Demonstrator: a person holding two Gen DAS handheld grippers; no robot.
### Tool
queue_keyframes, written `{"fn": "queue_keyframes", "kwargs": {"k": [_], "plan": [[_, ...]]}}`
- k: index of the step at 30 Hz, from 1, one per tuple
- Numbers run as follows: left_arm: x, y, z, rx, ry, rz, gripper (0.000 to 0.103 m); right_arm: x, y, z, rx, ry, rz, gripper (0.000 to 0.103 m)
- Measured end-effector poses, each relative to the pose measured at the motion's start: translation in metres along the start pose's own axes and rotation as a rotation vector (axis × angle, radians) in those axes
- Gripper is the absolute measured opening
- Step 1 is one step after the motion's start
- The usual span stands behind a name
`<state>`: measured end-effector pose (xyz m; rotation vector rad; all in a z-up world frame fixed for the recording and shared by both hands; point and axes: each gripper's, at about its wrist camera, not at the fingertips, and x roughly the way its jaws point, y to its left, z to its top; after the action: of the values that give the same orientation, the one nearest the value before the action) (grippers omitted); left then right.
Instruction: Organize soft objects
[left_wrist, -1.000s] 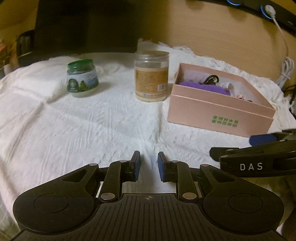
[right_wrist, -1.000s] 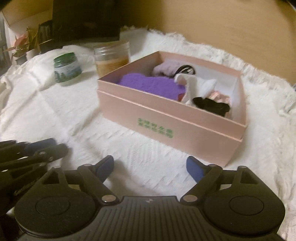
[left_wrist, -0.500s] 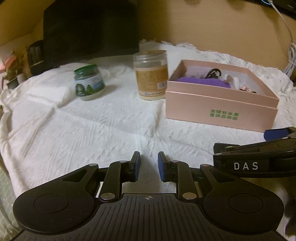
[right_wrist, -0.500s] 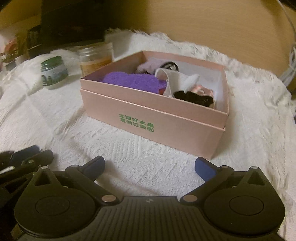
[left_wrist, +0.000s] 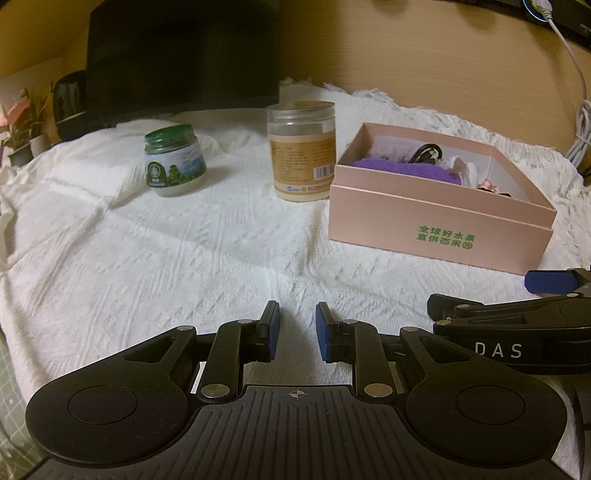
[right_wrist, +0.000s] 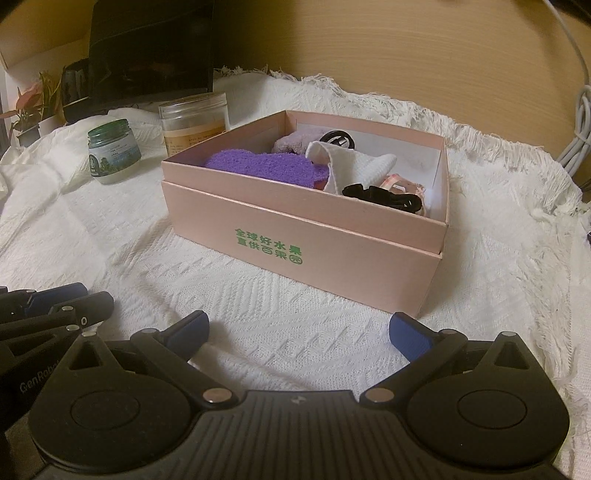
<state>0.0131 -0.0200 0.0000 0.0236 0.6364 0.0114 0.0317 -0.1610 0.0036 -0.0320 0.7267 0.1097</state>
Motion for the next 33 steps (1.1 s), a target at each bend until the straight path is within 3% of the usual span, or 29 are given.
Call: {"fn": "queue_keyframes", "kwargs": {"k": [33], "plan": [[-0.0004, -0.0004, -0.0004, -0.013, -0.001, -0.001, 0.024, -0.0001, 0.0000, 0.0000, -0.001, 0.000, 0.000, 0.103]]}}
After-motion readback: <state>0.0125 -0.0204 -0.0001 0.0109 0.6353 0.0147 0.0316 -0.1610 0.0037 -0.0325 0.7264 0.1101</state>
